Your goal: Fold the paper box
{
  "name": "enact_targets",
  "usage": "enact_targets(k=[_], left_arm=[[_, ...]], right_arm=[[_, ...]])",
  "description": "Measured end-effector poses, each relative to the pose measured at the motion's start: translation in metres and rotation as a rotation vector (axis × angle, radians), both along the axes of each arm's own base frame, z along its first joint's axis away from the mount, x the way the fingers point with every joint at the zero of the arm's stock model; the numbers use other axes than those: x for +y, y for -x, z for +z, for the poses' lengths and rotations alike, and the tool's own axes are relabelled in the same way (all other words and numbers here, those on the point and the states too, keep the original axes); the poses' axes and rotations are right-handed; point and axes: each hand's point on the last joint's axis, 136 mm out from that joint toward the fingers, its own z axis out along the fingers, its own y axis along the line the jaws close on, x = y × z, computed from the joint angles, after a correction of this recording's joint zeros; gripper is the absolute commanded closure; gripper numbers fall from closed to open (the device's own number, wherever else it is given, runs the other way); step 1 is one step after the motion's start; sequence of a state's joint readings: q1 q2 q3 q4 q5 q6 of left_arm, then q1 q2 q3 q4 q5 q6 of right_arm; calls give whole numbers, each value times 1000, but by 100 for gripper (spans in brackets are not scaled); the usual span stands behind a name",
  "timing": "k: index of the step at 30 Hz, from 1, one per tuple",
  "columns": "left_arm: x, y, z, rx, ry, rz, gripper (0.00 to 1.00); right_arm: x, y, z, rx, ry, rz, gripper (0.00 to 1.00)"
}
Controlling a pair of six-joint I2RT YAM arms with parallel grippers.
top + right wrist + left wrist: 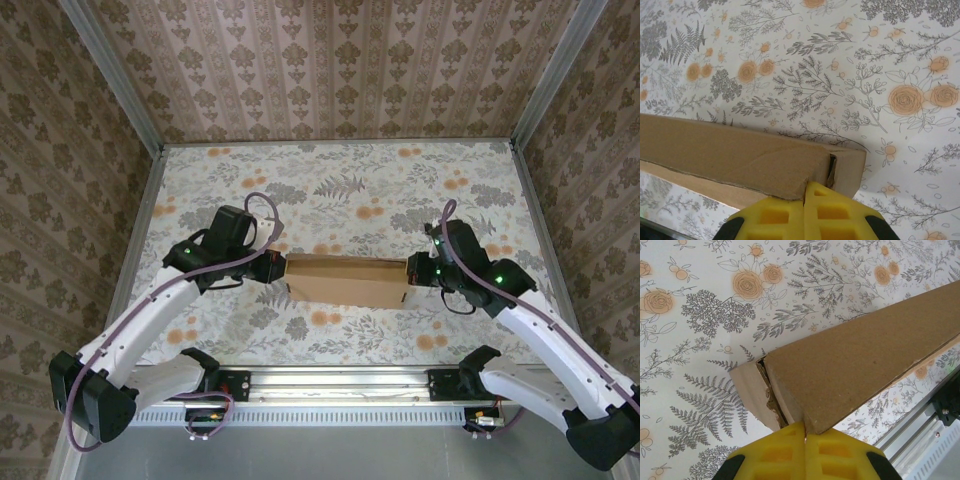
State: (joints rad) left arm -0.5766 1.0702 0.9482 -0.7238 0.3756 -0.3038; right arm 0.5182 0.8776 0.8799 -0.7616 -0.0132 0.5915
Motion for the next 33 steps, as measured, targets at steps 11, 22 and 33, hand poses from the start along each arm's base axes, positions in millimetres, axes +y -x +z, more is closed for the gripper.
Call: enact_targets(k=[11,22,33], left_arm=[[0,4,-2,10,4,-3,99],[7,25,30,103,148,-14,70],[-22,-2,50,123,319,-55,77]], right_arm=[[-1,8,-11,-42,90,72,100],[0,9,-20,-73,130,81,100],[1,9,-20,-85,128,83,99]])
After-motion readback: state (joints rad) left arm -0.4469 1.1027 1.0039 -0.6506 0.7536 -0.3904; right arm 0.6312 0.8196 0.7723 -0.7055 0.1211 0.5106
